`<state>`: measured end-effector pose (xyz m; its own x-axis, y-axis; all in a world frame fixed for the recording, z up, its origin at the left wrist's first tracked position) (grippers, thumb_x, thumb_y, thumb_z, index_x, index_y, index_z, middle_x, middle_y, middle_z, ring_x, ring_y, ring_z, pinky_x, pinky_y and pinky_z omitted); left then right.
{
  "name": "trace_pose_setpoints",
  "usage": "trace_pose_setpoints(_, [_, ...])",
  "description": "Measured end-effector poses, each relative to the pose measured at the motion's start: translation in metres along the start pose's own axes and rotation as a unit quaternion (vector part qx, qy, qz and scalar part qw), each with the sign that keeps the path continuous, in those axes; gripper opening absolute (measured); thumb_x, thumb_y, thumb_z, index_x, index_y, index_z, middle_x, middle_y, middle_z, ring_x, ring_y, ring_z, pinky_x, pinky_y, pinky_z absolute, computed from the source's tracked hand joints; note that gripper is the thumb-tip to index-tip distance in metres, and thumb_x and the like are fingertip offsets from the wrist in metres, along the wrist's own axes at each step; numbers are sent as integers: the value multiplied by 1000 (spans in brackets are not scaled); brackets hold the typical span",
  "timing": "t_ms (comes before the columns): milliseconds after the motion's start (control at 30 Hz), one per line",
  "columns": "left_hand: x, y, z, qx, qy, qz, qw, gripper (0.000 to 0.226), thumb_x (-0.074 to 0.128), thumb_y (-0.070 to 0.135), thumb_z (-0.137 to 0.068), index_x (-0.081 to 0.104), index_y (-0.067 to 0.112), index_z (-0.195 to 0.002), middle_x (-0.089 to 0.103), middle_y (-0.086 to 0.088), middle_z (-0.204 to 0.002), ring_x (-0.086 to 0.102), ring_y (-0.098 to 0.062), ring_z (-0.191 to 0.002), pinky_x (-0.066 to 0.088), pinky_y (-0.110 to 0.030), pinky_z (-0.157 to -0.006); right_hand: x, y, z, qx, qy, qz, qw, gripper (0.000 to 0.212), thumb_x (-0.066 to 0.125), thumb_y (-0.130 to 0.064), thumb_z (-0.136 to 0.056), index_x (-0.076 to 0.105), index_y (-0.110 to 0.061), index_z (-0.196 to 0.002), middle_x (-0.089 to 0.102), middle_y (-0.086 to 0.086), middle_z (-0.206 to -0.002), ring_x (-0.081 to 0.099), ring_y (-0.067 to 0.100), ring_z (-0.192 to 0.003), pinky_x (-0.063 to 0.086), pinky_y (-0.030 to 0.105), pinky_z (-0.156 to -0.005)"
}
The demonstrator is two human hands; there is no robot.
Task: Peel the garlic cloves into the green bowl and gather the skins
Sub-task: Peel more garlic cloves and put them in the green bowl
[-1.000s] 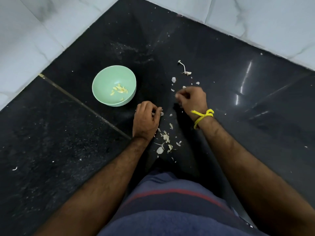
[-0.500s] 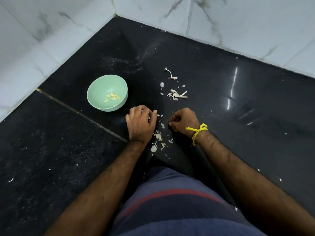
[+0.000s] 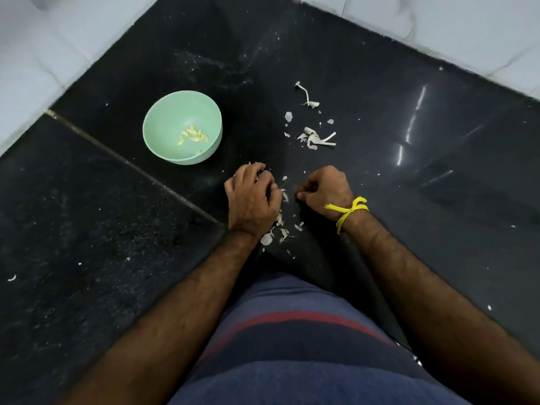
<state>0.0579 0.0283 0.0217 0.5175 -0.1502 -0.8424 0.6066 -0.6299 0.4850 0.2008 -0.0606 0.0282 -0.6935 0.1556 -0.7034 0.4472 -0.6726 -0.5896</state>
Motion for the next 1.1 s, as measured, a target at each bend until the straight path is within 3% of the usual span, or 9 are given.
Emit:
trace_pose_setpoints(200, [3,-1,1,-6,2,-12,1000,20,61,34,-89,65,20,-103,61,0,-124,50,-21,-123,35,-43,-99,1,-2,-5,12,0,21,1000,7,76,-14,-82,76,-20,-78,73,3,-83,66,18,-93,54,27,-84])
trace_pose_setpoints(300, [0,-1,2,-8,12,-3,1000,19,61,34,-93,65,20,-104,62,1,-122,51,-20,-123,35,-42,-99,3,-1,-3,14,7,21,1000,9,76,-12,-82,75,-20,-76,70,0,-79,67,18,-87,57,30,-83])
trace_pose_setpoints(467, [-1,3,4,26,17,11,999,20,58,17,-89,69,18,-105,64,1,-121,53,-19,-122,36,-41,-98,8,-2,-2,14,20,36,999,13,74,-11,-79,72,-21,-71,73,5,-84,69,23,-85,59,35,-81])
trace_pose_setpoints(600, [-2,5,6,50,17,17,998,20,55,7,-83,69,16,-94,64,-1,-118,53,-22,-120,34,-41,-97,12,-5,2,27,28,60,997,6,69,-13,-79,72,-19,-79,71,10,-95,67,29,-90,58,34,-80])
trace_pose_setpoints(767, [-6,9,6,38,13,32,999,19,49,15,-84,67,16,-90,66,0,-114,54,-21,-116,32,-39,-96,13,-12,9,-7,42,90,995,13,64,-11,-78,71,-11,-88,71,13,-95,65,35,-91,56,38,-79])
trace_pose_setpoints(867, [-12,11,8,35,12,39,999,23,50,19,-87,70,21,-99,68,6,-110,55,-16,-112,27,-31,-95,0,-3,5,-25,28,17,999,7,69,-10,-79,76,-13,-80,74,9,-86,68,28,-88,55,34,-84])
trace_pose_setpoints(933, [-16,9,7,11,9,59,998,20,54,17,-90,70,23,-100,70,10,-101,60,-16,-102,30,-31,-92,-5,7,3,-18,-12,-81,996,5,74,-10,-81,76,-12,-76,73,6,-76,68,21,-76,57,33,-77])
trace_pose_setpoints(1033, [-22,12,3,-26,-13,158,987,21,60,13,-92,70,24,-107,68,11,-83,65,-12,-82,47,-32,-83,-9,16,14,15,-56,-319,946,7,74,-4,-85,72,-6,-79,67,8,-69,62,15,-63,57,23,-60])
trace_pose_setpoints(1100, [-25,26,4,-24,-48,244,968,23,67,12,-93,71,19,-114,67,11,-79,64,-4,-75,51,-22,-75,-8,13,22,17,-79,-427,901,5,69,-1,-88,71,-2,-84,67,7,-67,62,11,-59,56,20,-58])
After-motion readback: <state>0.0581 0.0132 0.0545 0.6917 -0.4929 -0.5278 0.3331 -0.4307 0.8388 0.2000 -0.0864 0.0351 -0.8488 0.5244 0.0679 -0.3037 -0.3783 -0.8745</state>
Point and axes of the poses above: each hand's wrist, its own z-axis away from the middle knuckle, its own x-axis out of the palm, y = z × x, the point moved 8 cm from there along -z, towards the middle knuckle
